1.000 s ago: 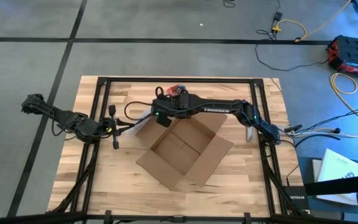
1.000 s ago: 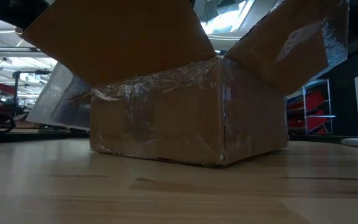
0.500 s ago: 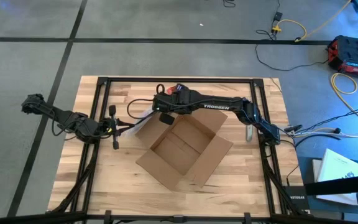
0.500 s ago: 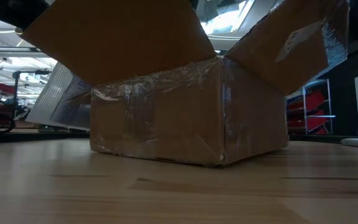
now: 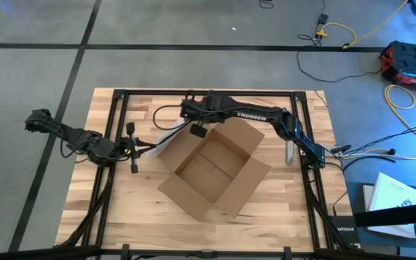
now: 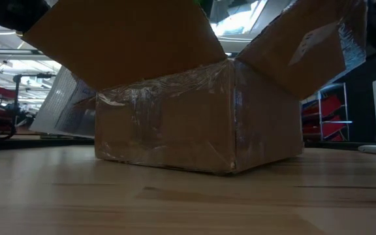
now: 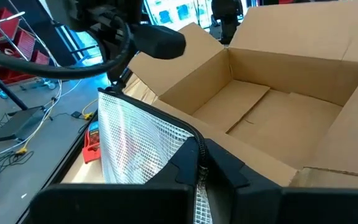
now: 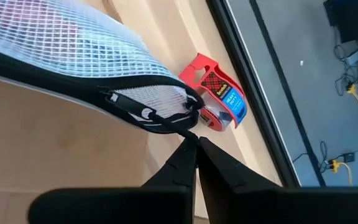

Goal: Unpack boxes
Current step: Close the transparent zip bag, then move the transparent zip bag to the top left of the table

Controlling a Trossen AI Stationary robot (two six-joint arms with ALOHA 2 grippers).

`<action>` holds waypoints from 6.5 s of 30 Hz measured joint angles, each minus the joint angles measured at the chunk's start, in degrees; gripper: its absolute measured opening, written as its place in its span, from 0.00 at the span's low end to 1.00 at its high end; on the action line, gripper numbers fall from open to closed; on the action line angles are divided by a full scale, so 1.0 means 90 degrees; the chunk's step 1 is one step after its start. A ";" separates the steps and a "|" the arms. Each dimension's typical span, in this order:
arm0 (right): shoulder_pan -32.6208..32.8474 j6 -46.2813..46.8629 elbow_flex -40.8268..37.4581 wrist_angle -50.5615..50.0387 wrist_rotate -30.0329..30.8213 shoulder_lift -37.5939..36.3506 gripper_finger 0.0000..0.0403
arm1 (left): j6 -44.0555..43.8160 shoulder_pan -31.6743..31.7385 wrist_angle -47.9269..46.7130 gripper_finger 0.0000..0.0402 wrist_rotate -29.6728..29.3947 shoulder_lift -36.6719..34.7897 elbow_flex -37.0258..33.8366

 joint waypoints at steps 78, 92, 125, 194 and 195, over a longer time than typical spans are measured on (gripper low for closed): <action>-0.1049 -0.1521 0.0002 0.2491 -0.3845 -0.0017 0.00 | -0.2554 0.2515 -0.0064 0.00 -0.1033 0.1492 -0.0002; -0.1044 -0.1571 0.0005 0.2498 -0.3847 -0.0002 0.00 | -0.2597 0.3189 -0.0074 0.00 -0.1217 0.1430 -0.0002; -0.1039 -0.1434 0.0005 0.2934 -0.3437 0.0007 0.00 | -0.1933 0.4998 0.0821 0.00 -0.0915 0.1430 -0.0005; -0.0887 -0.2608 -0.0767 0.5727 -0.1686 0.0010 0.00 | -0.0952 0.8041 0.3393 0.00 0.1387 0.2191 -0.0005; -0.0899 -0.2655 -0.0767 0.5767 -0.1678 0.0010 0.00 | -0.0929 0.8085 0.3464 0.00 0.1387 0.2275 -0.0005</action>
